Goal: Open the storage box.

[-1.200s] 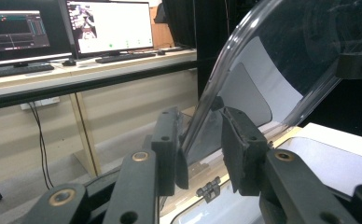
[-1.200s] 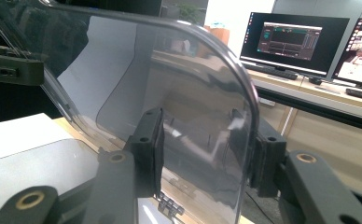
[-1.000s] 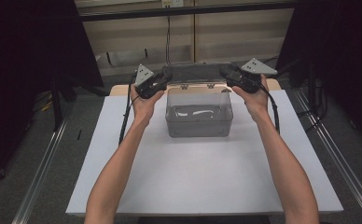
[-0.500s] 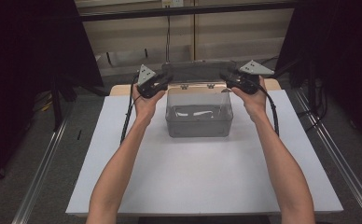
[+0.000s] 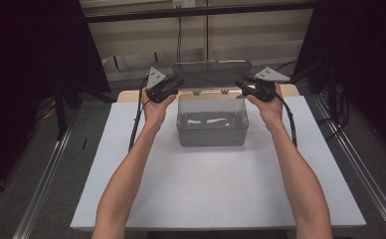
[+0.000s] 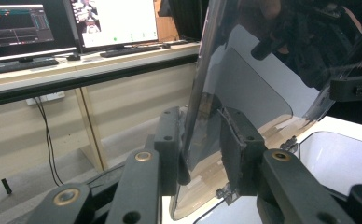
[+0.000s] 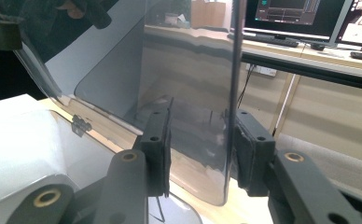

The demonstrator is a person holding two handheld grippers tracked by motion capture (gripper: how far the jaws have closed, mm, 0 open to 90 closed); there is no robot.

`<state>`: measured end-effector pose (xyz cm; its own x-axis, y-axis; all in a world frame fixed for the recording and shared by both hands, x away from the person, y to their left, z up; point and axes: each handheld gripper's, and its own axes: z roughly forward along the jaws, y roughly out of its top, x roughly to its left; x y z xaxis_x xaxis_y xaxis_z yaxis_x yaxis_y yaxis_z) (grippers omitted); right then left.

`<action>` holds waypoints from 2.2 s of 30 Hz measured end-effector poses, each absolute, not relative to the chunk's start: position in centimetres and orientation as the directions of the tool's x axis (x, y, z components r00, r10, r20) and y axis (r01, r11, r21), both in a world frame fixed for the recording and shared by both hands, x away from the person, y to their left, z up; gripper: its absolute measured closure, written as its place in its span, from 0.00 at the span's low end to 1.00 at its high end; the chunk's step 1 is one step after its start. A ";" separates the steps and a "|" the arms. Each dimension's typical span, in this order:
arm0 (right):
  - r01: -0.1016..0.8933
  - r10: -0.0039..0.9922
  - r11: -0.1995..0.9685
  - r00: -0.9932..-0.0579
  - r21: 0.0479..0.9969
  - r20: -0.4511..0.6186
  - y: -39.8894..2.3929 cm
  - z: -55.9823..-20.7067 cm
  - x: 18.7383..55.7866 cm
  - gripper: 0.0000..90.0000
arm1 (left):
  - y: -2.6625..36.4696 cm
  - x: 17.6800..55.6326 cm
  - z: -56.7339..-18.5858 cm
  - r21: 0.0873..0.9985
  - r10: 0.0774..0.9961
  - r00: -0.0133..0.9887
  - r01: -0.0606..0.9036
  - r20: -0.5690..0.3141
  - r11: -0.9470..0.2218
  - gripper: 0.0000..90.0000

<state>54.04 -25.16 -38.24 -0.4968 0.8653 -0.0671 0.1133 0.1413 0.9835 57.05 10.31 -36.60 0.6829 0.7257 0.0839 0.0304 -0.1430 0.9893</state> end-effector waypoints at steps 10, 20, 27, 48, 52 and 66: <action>0.133 0.870 0.121 -0.491 0.984 -0.041 -25.4 -39.1 54.6 0.69 | 10.2 57.6 -36.6 0.989 0.734 0.674 0.028 0.087 -0.143 0.80; 0.145 0.876 0.108 -0.481 0.984 -0.025 -25.2 -39.7 54.9 0.68 | 10.1 58.1 -36.7 0.988 0.740 0.667 0.037 0.088 -0.151 0.80; 0.150 0.881 0.115 -0.472 0.982 -0.031 -25.2 -39.7 55.0 0.70 | 10.0 58.2 -37.0 0.989 0.741 0.668 0.045 0.078 -0.144 0.80; 0.159 0.890 0.105 -0.455 0.982 -0.021 -25.5 -39.8 55.6 0.68 | 9.9 58.7 -37.9 0.986 0.745 0.665 0.081 0.058 -0.148 0.81; 0.160 0.888 0.096 -0.460 0.983 -0.012 -25.6 -40.0 55.7 0.70 | 9.9 58.9 -38.2 0.983 0.743 0.666 0.090 0.062 -0.163 0.81; 0.185 0.882 0.068 -0.470 0.980 0.028 -25.1 -40.3 56.2 0.69 | 9.9 59.3 -39.2 0.977 0.748 0.663 0.123 0.048 -0.172 0.81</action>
